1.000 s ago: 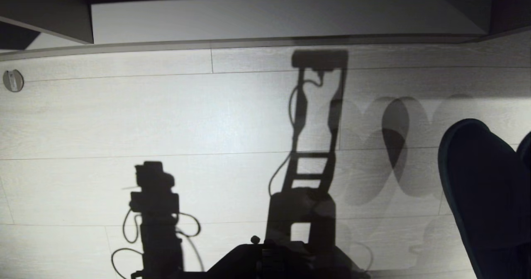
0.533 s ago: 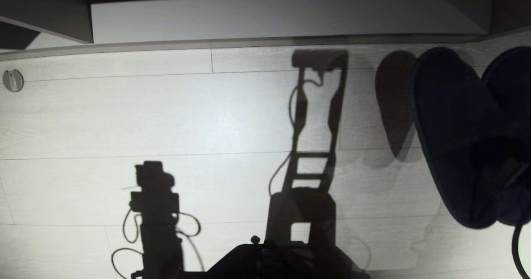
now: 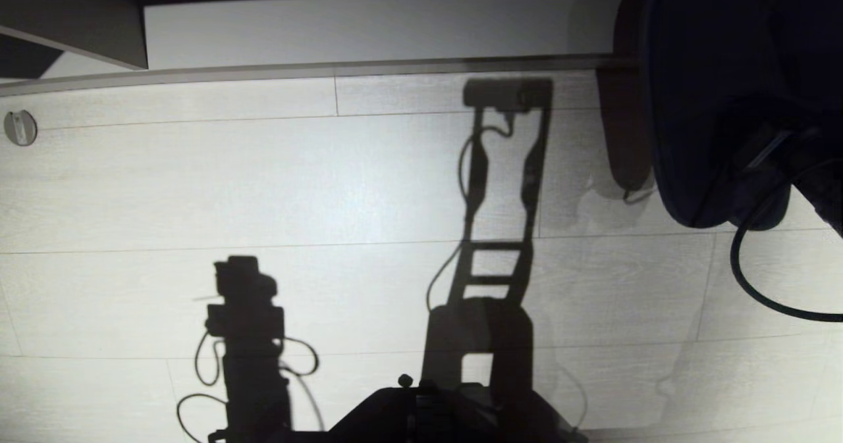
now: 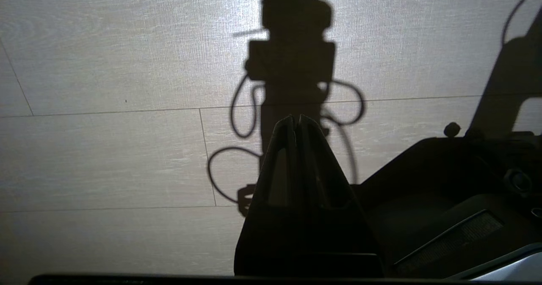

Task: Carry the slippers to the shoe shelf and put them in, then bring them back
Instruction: Place the slippers into the shoe cabinet

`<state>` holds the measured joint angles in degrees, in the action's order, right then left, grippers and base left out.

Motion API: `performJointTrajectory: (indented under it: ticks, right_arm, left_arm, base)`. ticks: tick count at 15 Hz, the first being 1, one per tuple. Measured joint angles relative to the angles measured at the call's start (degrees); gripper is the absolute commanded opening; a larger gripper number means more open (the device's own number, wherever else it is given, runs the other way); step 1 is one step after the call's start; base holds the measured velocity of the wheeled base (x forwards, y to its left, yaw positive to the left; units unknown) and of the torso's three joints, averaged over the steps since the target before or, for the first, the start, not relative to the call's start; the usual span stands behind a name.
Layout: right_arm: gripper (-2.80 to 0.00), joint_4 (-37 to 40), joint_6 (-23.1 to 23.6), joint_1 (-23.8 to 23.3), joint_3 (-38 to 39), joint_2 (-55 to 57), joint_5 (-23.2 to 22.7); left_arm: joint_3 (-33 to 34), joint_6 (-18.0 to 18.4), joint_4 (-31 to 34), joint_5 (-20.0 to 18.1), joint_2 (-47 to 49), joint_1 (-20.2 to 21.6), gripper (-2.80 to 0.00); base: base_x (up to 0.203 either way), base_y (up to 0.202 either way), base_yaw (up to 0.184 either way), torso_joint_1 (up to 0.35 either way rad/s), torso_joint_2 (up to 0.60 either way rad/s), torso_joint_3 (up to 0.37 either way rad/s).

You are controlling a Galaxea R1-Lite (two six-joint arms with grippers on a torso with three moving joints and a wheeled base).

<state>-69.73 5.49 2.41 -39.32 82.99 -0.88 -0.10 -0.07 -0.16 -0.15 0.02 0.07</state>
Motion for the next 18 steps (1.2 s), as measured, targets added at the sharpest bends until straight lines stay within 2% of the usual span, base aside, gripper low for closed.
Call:
performJointTrajectory:
  ticks: [5, 9, 14, 18]
  right_arm:
    - [-2.80, 2.58, 0.66, 6.71, -19.82, 8.58, 4.55]
    - [-2.80, 4.16, 0.62, 10.64, -31.93, 15.89, 9.98]
    - [-2.80, 6.51, 0.40, 11.95, -42.07, 22.10, 12.80]
    - [-2.80, 6.76, 0.38, 12.17, -45.48, 24.27, 14.47]
  left_arm:
    - [0.00, 0.00, 0.00, -0.02, 0.00, 0.00, -2.80]
    - [0.00, 0.02, 0.00, -0.01, 0.00, 0.00, -2.80]
    - [0.00, 0.00, 0.00, 0.01, 0.00, 0.00, -2.80]
    - [0.00, -0.02, -0.02, 0.01, 0.00, 0.00, -2.80]
  base:
    - [0.000, 0.000, 0.000, 0.000, 0.00, 0.000]
    - [0.000, 0.000, 0.000, 0.000, 0.00, 0.000]
    - [0.000, 0.000, 0.000, 0.000, 0.00, 0.000]
    - [0.000, 0.000, 0.000, 0.000, 0.00, 0.000]
